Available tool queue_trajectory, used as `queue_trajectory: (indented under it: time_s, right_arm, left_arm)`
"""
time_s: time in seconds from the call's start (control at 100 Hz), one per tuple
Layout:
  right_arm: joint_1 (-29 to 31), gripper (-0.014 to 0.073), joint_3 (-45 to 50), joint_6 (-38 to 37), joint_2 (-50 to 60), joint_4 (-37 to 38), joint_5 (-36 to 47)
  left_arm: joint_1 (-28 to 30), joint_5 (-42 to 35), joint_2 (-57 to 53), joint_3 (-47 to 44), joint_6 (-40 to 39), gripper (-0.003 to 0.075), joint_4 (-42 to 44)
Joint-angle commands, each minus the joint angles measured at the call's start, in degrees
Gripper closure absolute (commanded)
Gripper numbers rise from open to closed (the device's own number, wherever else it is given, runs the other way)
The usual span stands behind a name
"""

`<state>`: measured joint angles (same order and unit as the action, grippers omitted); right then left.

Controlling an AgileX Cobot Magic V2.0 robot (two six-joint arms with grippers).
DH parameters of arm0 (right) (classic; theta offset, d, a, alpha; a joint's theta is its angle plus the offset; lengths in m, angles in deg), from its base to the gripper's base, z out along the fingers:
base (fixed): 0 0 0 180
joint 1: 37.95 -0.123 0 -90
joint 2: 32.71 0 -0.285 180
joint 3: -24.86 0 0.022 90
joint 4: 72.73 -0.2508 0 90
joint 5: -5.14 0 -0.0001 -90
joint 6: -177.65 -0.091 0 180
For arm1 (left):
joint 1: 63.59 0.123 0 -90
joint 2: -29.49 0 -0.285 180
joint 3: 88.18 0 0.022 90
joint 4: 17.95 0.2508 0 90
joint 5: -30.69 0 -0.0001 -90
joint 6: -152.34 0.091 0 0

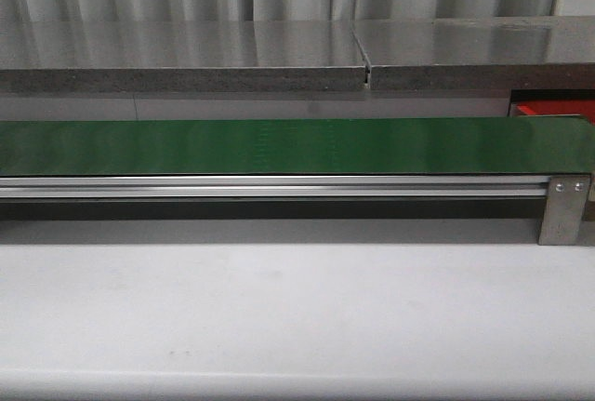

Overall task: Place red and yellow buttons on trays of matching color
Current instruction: 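Grasp the red button with the left gripper and set it on the belt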

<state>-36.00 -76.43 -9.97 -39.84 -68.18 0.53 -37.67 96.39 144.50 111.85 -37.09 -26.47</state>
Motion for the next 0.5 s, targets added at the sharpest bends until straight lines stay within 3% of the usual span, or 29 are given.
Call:
queue_trajectory:
  time_s: [0.0,0.49]
  right_arm:
    - [-0.04,0.0711,-1.24,0.38,1.02,0.05,4.61]
    - [-0.04,0.0711,-1.24,0.38,1.02,0.05,4.61]
  left_arm:
    - [1.28,-4.02,-2.92,0.0,-4.62,0.0101,-0.5]
    - [1.3,-6.07,5.31,-0.27,-12.4,0.0101,-0.48]
